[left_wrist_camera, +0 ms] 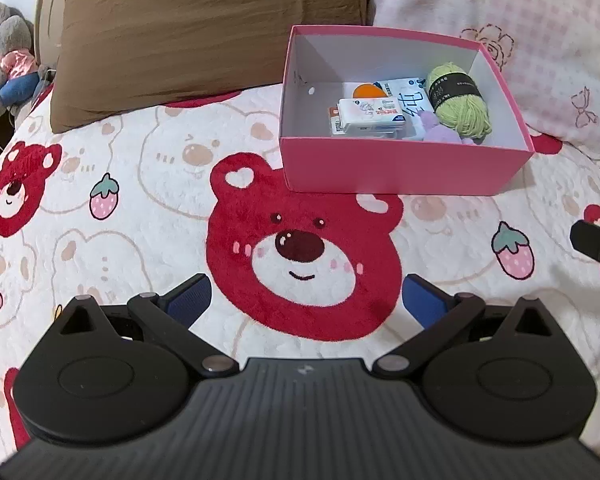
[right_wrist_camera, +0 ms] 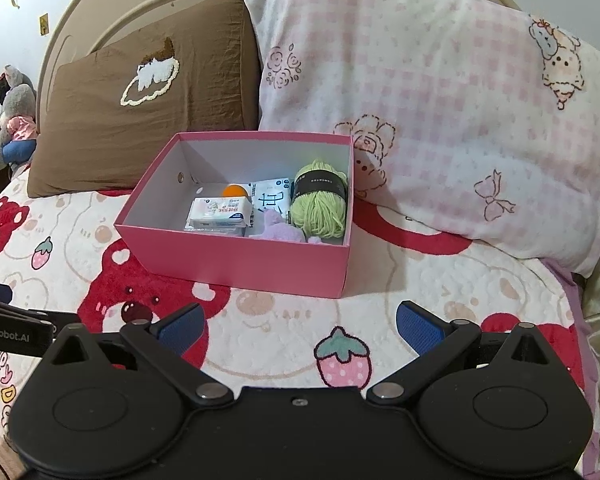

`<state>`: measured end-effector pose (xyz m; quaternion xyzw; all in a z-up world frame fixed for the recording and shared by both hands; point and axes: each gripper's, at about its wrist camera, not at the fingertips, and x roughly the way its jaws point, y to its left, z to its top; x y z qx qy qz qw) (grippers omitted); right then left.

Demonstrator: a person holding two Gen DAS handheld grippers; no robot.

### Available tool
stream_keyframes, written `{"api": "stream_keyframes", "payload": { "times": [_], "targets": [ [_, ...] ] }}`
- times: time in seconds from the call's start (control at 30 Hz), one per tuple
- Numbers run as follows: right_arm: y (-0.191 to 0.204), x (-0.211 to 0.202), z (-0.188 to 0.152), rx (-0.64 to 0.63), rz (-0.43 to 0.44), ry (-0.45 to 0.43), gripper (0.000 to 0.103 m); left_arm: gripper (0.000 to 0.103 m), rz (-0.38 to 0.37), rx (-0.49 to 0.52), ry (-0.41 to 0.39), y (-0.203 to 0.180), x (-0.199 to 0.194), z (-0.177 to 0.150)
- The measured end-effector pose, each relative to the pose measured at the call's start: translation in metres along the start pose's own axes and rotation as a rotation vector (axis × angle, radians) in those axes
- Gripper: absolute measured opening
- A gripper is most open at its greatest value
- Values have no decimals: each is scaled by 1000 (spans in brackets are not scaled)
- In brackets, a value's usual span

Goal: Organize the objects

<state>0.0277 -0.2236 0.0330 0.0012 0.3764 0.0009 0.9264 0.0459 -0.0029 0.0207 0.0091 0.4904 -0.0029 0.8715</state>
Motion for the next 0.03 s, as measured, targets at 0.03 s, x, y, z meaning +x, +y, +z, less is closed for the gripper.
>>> {"api": "stream_keyframes", "payload": {
  "times": [0.03],
  "targets": [
    [0,0,0,1,0,0,103,103,-1,-1,2,1,0,0]
  ]
}}
